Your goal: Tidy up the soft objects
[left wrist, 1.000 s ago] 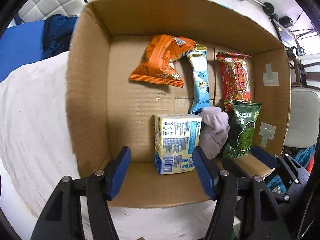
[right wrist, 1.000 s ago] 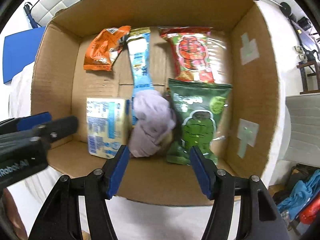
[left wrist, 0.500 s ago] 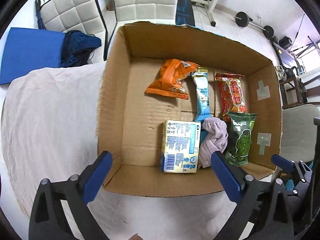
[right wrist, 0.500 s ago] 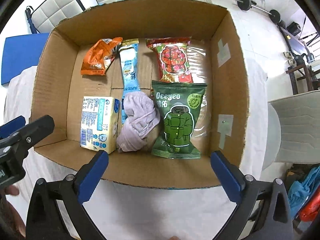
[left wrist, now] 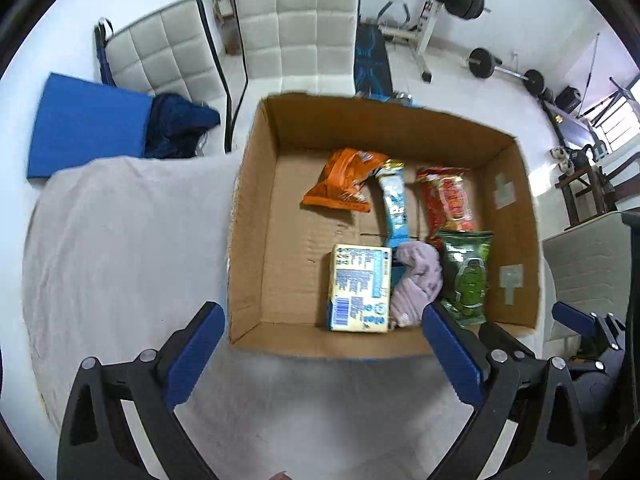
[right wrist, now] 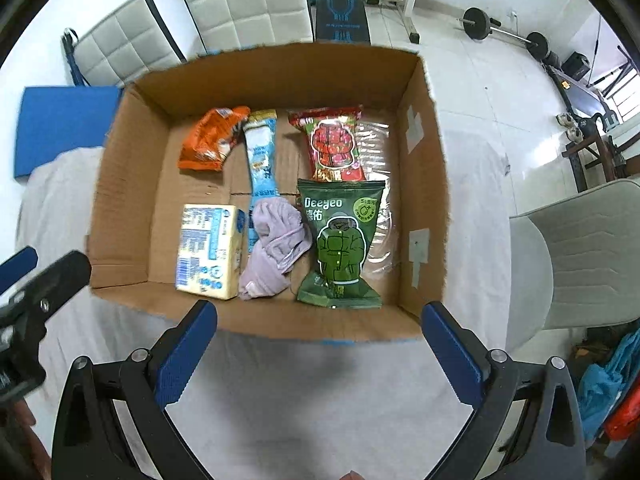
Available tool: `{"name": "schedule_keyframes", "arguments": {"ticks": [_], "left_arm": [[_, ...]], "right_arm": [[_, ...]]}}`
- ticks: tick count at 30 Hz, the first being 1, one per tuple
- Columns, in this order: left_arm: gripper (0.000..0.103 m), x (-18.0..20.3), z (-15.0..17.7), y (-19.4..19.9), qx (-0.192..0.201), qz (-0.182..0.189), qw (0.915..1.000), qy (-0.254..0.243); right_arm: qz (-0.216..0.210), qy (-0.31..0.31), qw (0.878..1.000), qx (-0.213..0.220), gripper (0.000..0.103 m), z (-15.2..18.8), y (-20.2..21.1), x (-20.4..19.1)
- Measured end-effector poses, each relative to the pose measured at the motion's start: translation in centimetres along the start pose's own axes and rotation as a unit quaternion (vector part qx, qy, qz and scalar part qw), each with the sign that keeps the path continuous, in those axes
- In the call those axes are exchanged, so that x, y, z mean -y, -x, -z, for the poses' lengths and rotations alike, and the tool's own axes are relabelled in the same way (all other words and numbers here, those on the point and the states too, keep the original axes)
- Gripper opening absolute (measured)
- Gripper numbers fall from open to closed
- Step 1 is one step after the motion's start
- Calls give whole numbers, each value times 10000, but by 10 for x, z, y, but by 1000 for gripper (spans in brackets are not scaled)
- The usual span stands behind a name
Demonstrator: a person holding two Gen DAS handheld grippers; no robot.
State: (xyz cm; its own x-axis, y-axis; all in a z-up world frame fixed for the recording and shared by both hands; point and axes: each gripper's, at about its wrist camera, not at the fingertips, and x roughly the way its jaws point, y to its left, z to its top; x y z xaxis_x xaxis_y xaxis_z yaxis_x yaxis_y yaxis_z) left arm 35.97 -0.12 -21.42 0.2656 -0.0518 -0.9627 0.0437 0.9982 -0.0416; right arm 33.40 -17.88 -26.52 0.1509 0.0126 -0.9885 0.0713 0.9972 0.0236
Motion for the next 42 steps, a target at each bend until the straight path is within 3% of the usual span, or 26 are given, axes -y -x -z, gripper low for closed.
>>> {"name": "schedule_keyframes", "arguments": {"ticks": [13,22,34,42], "left_arm": [[101,16,56,131,805,144,9966,-71],[101,25,91,189,873,392,9954,-36],[101,25,119,243,1219,229,9923,-41],[101,24,122,250,1388,145,9902,-41]], "right_arm": [[-278,-212,9937,1064,103,79,145,26],[-311,-107,9857,1652,103,134,248,29],[-233,36,9815,1898,103,190,315,26],[-81,16,9796,2006,103,190,321,26]]}}
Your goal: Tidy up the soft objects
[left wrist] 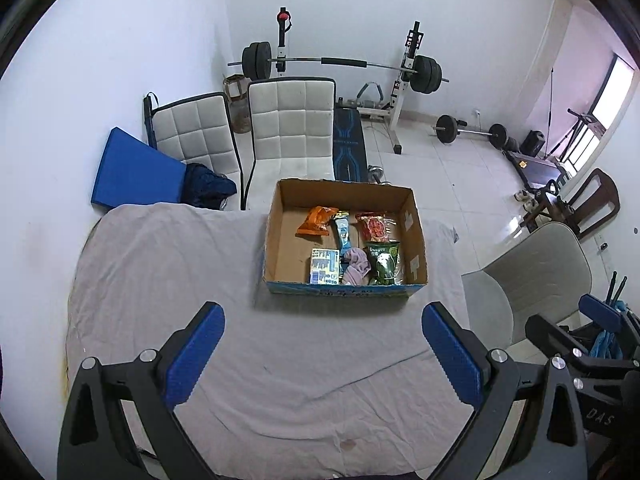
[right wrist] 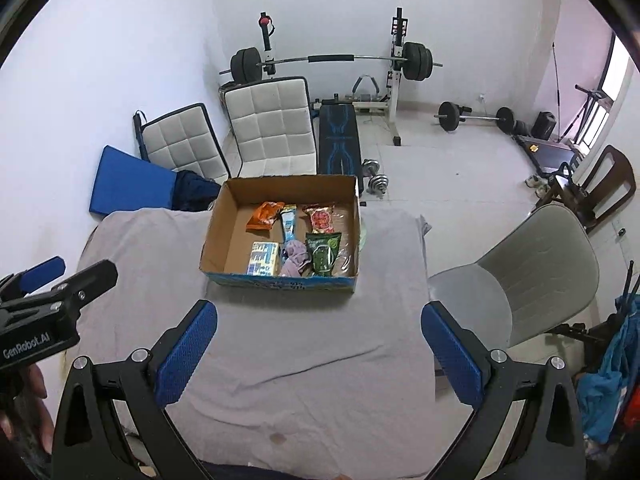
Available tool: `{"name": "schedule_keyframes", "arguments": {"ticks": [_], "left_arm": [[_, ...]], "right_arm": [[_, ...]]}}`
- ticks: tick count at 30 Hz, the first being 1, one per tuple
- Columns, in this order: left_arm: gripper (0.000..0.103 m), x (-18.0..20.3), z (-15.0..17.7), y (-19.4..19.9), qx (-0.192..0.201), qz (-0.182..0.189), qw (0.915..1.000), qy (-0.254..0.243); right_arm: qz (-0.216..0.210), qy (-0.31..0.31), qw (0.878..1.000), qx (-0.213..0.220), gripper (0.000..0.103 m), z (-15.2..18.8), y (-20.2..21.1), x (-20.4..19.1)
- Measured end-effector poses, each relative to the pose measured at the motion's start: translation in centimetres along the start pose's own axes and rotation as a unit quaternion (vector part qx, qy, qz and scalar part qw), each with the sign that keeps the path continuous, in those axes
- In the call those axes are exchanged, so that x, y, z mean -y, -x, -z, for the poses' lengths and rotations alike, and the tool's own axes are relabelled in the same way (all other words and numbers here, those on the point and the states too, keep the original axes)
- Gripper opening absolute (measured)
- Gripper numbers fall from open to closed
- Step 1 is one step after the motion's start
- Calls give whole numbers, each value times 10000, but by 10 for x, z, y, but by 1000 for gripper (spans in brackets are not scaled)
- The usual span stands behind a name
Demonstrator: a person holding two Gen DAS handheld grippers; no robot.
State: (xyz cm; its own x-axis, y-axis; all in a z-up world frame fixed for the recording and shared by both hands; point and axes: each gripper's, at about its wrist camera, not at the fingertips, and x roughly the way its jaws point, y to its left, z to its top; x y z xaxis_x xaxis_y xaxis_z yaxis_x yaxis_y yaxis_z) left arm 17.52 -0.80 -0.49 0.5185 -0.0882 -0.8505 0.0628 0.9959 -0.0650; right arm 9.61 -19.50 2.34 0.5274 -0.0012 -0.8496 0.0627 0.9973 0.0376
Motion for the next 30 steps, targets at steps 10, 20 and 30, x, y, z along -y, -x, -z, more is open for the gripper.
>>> {"name": "schedule_keyframes", "arguments": {"ticks": [10,20,30], "left_arm": [[101,0,-1,-8,28,-126,9999,-30],[101,-3,-7,-4,154,-163,9997,40],[101,-8,-6,-1,180,-156,9997,75]], "right_arm": [[119,-39,9999,96,103,-19,-13,-1],[195,-31,9998,99,103,-27,-21,0],[158,-7,9998,118,103,-30,-18,-2]]}}
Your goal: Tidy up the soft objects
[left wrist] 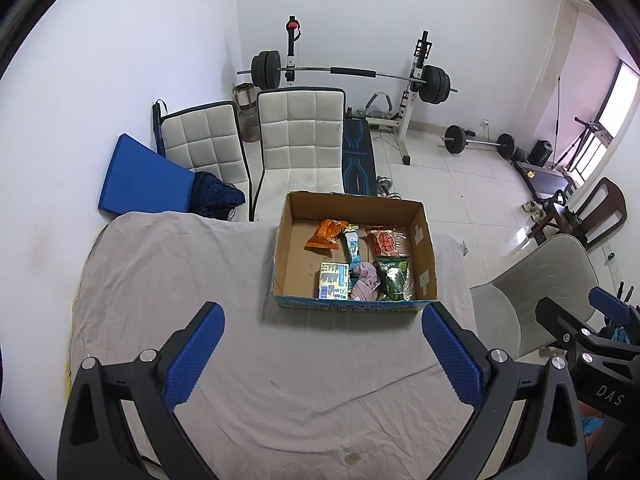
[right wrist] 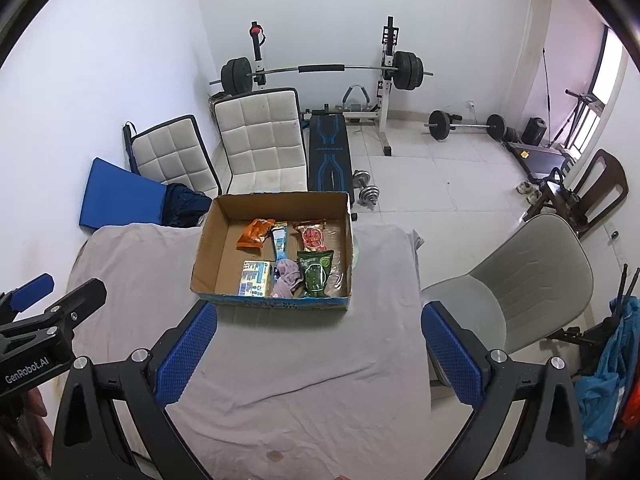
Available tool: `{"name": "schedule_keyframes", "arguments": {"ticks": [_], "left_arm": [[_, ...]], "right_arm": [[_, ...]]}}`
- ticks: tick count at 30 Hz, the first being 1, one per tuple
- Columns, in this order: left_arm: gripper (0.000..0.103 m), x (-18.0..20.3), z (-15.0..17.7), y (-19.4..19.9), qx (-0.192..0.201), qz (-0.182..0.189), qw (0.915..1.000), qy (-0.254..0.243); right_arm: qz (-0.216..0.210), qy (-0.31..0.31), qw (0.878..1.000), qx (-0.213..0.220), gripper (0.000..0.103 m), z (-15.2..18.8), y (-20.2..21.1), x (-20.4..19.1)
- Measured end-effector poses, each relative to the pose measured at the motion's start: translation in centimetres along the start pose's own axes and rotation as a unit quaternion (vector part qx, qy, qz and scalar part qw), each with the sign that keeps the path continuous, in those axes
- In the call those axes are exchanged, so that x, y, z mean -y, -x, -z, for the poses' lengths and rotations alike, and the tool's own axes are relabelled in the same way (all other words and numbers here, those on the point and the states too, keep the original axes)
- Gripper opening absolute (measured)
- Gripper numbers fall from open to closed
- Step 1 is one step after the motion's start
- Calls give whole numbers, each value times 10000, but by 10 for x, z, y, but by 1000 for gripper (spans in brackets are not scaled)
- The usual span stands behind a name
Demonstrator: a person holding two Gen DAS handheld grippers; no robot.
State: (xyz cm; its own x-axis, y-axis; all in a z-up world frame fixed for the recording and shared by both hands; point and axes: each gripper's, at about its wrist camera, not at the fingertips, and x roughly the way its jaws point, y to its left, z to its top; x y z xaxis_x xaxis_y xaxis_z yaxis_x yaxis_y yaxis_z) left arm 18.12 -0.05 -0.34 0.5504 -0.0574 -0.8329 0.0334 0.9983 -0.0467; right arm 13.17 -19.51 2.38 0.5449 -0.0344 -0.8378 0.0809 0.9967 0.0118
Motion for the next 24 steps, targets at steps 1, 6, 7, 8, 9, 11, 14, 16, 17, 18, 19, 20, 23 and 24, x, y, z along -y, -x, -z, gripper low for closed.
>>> {"name": "schedule_keyframes", "arguments": {"ticks": [1,6,7,8,9,11,14,16,17,18,19,20,23,24], "left_arm": [[101,0,0,0,-9,0,10000,-2],[101,1,1,2,-27,3,10000,-5],[101,1,1,2,-25,15,10000,1],[101,1,1,2,-23,23,10000,4],[101,2,3,2,-28,23,10000,-4],[101,3,3,2,-20,15,10000,-12],[101,5,4,2,-2,18,10000,-20],[101,5,5,3,10,16,10000,-19],[101,6,6,2,11,20,10000,-24],[101,5,6,2,8,24,10000,-24],[101,5,5,2,7,13,10000,-23],[101,6,6,3,7,7,10000,-32],[101,5,6,3,6,15,10000,-19],[101,6,6,3,-1,15,10000,-19]], "right_arm": [[-2,5,10000,-9,103,0,-1,-1],[-29,-3,10000,-42,103,1,-3,0],[-20,-2,10000,-35,103,1,-2,0],[-13,-3,10000,-27,103,2,-2,0],[-20,-10,10000,-20,103,2,-2,1],[-10,-14,10000,-6,103,3,-1,2],[-26,-18,10000,10,103,4,0,2],[-21,-21,10000,7,103,4,0,3],[-28,-20,10000,2,103,4,0,3],[-23,-18,10000,0,103,4,0,3],[-19,-21,10000,3,103,5,1,3],[-27,-21,10000,-2,103,5,1,3],[-19,-25,10000,-11,103,6,1,3],[-26,-29,10000,-15,103,6,1,3]]}}
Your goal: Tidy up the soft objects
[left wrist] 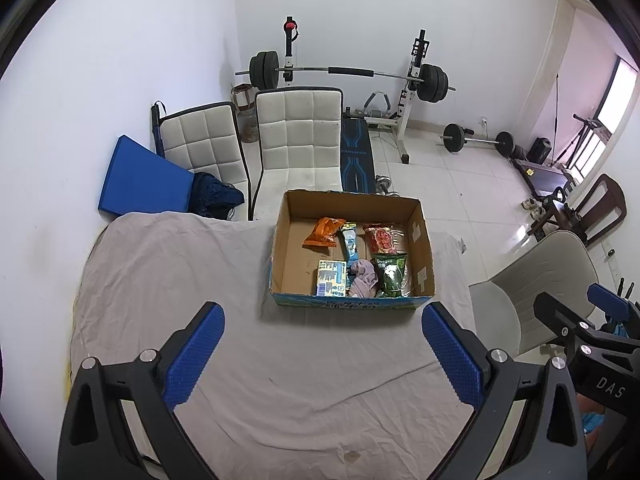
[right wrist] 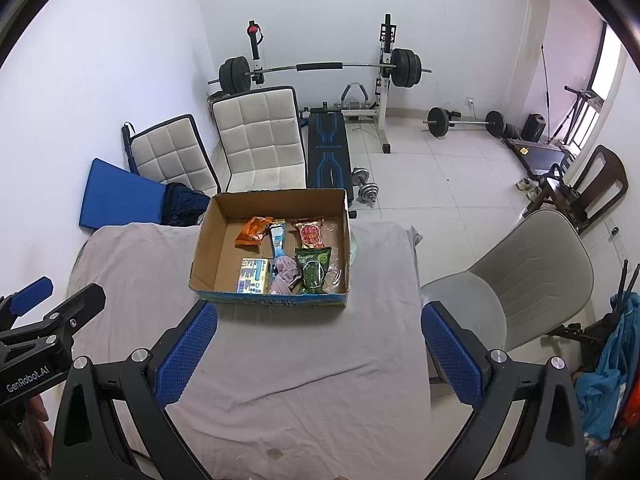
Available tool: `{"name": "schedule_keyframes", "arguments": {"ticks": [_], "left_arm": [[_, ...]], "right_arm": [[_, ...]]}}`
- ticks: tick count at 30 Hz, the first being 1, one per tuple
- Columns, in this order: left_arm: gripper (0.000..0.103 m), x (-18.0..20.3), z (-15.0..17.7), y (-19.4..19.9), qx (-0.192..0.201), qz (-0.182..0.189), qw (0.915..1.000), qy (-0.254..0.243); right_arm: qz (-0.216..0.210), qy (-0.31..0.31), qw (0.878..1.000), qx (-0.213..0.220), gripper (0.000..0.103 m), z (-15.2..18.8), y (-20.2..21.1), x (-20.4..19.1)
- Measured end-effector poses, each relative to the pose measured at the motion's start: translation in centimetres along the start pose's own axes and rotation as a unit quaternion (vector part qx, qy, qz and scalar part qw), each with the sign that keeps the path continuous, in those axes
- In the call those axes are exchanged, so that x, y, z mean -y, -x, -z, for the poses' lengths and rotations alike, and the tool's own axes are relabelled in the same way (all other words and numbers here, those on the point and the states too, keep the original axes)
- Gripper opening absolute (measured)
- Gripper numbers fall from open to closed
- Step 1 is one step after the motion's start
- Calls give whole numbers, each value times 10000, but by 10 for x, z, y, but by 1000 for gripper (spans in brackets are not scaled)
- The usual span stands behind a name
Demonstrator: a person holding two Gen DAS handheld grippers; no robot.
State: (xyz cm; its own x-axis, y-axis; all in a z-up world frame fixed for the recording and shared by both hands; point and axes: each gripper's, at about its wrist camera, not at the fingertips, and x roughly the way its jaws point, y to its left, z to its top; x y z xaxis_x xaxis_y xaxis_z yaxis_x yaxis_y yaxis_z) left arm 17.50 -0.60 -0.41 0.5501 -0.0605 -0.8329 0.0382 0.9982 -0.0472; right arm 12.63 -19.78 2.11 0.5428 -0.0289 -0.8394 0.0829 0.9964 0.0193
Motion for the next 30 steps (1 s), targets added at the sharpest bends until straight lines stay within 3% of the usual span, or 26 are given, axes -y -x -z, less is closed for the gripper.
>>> {"name": "schedule_keyframes", "arguments": {"ticks": [30], "left_arm": [[101,-2,1,-8,-36,-78,10000,-49]], "right_arm": [[261,0,9995,186,103,2,7,0]]}}
